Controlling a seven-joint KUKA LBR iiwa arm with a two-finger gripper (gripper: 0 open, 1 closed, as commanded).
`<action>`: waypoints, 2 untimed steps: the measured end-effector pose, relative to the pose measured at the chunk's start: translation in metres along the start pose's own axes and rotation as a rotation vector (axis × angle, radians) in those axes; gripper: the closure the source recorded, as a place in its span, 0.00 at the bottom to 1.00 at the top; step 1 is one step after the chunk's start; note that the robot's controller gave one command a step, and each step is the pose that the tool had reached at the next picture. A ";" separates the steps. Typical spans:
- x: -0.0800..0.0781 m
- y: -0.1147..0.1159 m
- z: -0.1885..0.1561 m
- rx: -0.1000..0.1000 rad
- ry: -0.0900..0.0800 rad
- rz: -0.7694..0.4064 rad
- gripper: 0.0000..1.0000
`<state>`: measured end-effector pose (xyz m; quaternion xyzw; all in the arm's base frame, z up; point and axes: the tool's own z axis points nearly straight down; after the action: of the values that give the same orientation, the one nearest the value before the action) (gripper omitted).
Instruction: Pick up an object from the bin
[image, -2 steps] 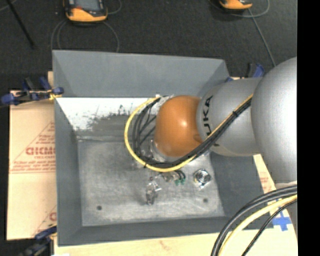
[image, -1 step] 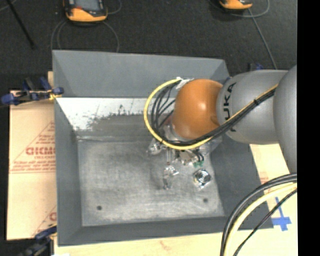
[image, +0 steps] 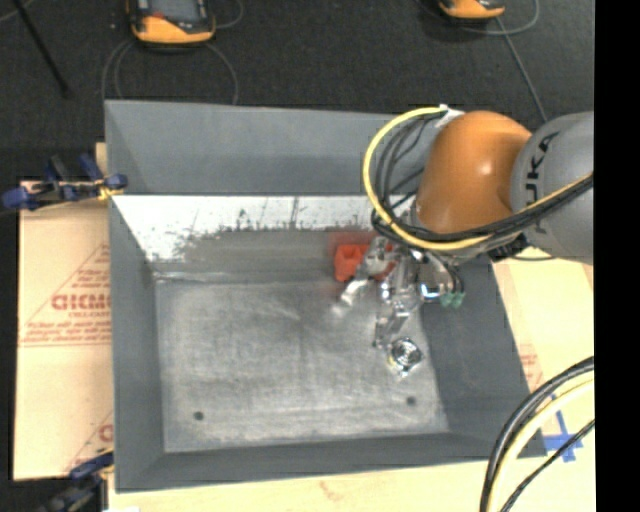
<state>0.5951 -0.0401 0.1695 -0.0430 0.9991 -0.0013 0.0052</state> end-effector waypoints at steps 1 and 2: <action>-0.055 -0.030 0.027 -0.002 0.004 0.161 0.00; -0.058 0.031 0.065 0.000 -0.004 0.206 0.00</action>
Offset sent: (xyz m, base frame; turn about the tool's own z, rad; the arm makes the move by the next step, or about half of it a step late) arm 0.0560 -0.0249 -0.0270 0.1631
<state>0.6505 -0.0044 0.1051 0.0598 0.9982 -0.0009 0.0074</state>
